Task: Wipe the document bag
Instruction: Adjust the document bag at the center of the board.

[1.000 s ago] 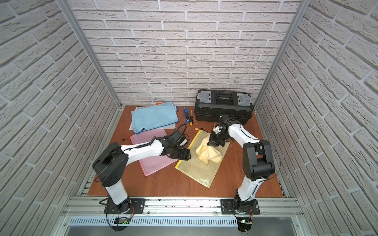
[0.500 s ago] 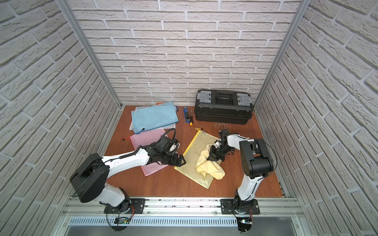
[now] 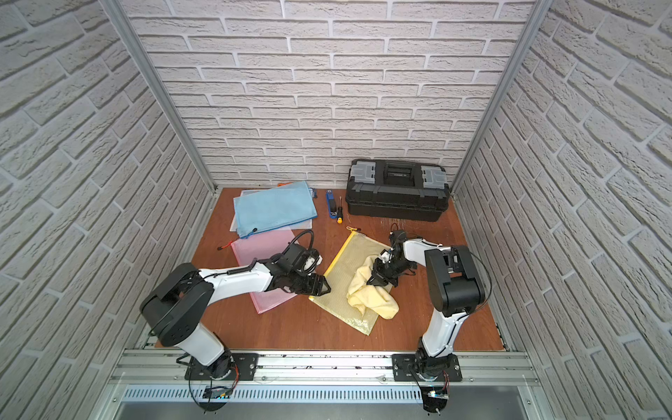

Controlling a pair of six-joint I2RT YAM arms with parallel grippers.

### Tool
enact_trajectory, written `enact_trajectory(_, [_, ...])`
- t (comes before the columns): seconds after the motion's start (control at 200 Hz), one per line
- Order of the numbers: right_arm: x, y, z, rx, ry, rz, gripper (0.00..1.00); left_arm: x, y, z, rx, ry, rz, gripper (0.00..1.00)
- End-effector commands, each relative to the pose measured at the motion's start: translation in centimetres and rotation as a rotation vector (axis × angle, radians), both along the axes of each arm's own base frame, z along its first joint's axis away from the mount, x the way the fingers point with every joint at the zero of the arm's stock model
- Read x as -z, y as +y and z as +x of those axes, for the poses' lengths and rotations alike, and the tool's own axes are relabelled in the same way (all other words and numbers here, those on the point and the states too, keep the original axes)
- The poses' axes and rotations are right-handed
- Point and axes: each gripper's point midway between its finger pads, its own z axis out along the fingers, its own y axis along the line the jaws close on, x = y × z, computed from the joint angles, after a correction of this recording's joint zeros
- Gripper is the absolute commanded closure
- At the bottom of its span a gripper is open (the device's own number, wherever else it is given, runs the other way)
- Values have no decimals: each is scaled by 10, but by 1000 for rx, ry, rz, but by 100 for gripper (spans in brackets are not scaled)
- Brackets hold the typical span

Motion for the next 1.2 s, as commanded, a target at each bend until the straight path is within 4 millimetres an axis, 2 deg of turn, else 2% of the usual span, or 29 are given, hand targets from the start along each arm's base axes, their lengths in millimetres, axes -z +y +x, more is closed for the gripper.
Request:
enact_trajectory(0.0, [6,-6,4,-6,-30,-49,98,8,-13,-7,56,54,-48,37])
enact_trajectory(0.055, [6,-6,4,-6,-31,-50,98,5,-17,-8,68,49,-57,44])
enact_trajectory(0.18, [5,-6,5,-5,-32,-53,98,-6,-19,-7,71,22,-64,78])
enact_trajectory(0.325, [3,-5,7,-3,-39,-48,98,-22,-12,-2,47,-21,-36,100])
enact_trajectory(0.395, [-7,-4,10,1,-56,-41,98,-35,-8,3,33,-52,-18,100])
enact_trajectory(0.445, [-23,-4,14,-1,-92,-37,98,-50,-5,9,25,-79,-4,100])
enact_trajectory(0.515, [-60,-8,23,-6,-174,-58,98,-77,1,20,20,-144,41,100])
enact_trajectory(0.575, [-101,-17,34,15,-270,-67,98,-104,12,31,7,-211,105,100])
enact_trajectory(0.67, [-166,-40,42,94,-411,-74,98,-144,34,45,-4,-305,237,100])
enact_trajectory(0.725, [-197,-56,42,141,-472,-93,98,-164,43,49,15,-342,316,100])
enact_trajectory(0.8, [-226,-78,39,192,-535,-139,98,-188,45,51,72,-383,400,100])
enact_trajectory(0.87, [-246,-95,36,243,-590,-185,98,-203,35,45,173,-421,453,100])
enact_trajectory(0.935, [-259,-109,32,284,-630,-205,98,-211,17,33,302,-449,490,100])
enact_trajectory(0.995, [-268,-118,28,316,-644,-204,98,-209,2,24,408,-460,536,100])
enact_trajectory(1.11, [-278,-125,22,337,-647,-187,98,-182,-21,14,563,-420,625,100])
enact_trajectory(1.195, [-284,-130,18,353,-660,-199,98,-159,-25,14,638,-403,734,100])
